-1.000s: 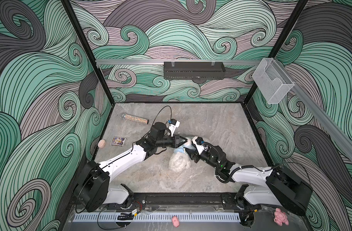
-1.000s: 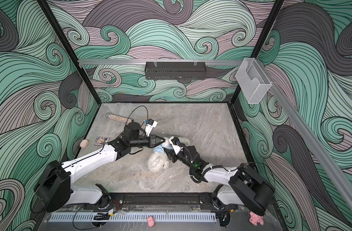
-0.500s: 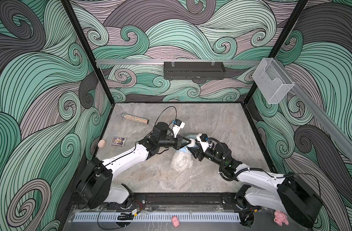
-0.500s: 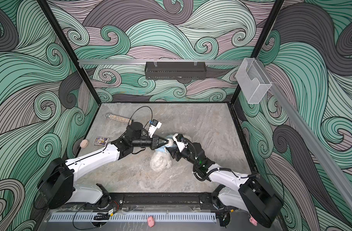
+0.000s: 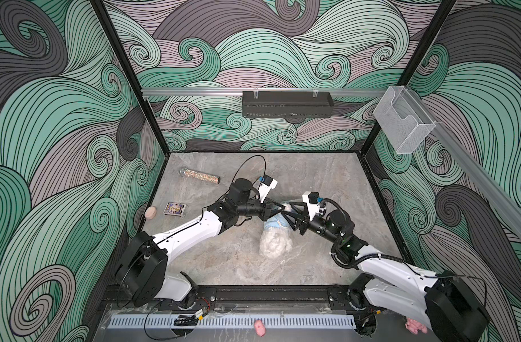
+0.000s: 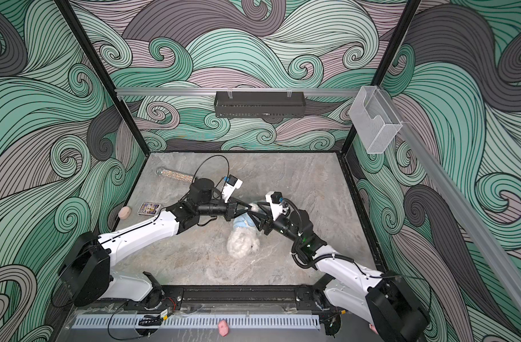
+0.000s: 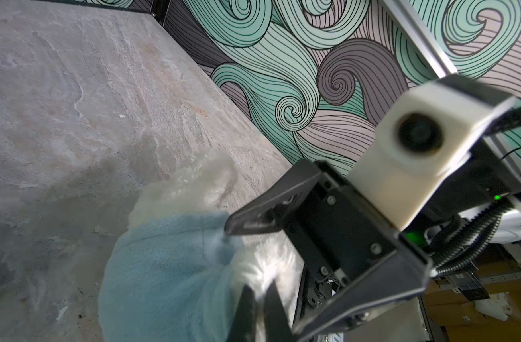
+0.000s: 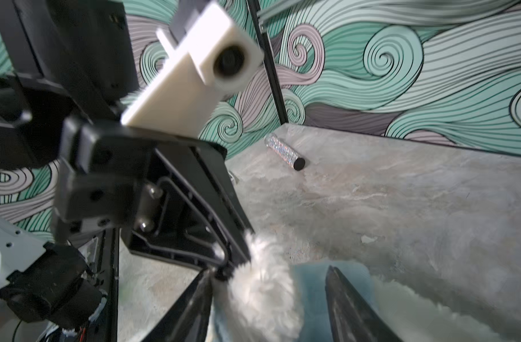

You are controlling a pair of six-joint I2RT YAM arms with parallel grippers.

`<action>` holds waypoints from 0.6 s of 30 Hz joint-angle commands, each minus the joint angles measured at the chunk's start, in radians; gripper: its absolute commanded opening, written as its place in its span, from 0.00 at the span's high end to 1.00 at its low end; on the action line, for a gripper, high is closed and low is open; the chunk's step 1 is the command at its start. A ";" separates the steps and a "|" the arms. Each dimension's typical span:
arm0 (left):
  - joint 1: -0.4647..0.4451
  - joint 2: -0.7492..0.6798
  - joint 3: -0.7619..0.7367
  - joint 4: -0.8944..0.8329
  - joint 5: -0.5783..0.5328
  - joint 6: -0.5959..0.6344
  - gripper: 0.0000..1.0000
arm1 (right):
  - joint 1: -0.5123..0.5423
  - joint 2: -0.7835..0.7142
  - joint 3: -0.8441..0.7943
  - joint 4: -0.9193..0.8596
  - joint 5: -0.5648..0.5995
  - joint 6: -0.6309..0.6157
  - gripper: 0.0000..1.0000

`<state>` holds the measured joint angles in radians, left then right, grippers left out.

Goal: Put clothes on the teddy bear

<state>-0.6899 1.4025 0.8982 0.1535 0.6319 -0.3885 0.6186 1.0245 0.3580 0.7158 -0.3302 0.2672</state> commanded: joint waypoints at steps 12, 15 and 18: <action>0.010 -0.020 0.062 -0.053 0.092 0.086 1.00 | -0.034 -0.236 -0.011 -0.374 0.032 -0.260 0.36; 0.031 -0.016 0.090 -0.096 0.158 0.125 1.00 | -0.033 -0.218 0.016 -0.410 -0.032 -0.310 0.36; 0.056 -0.009 0.104 -0.091 0.217 0.117 1.00 | -0.033 -0.174 0.042 -0.408 -0.119 -0.337 0.36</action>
<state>-0.6575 1.4166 0.9470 0.0589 0.7490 -0.3058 0.5892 0.8276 0.3573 0.3481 -0.3614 0.0124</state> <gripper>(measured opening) 0.050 0.641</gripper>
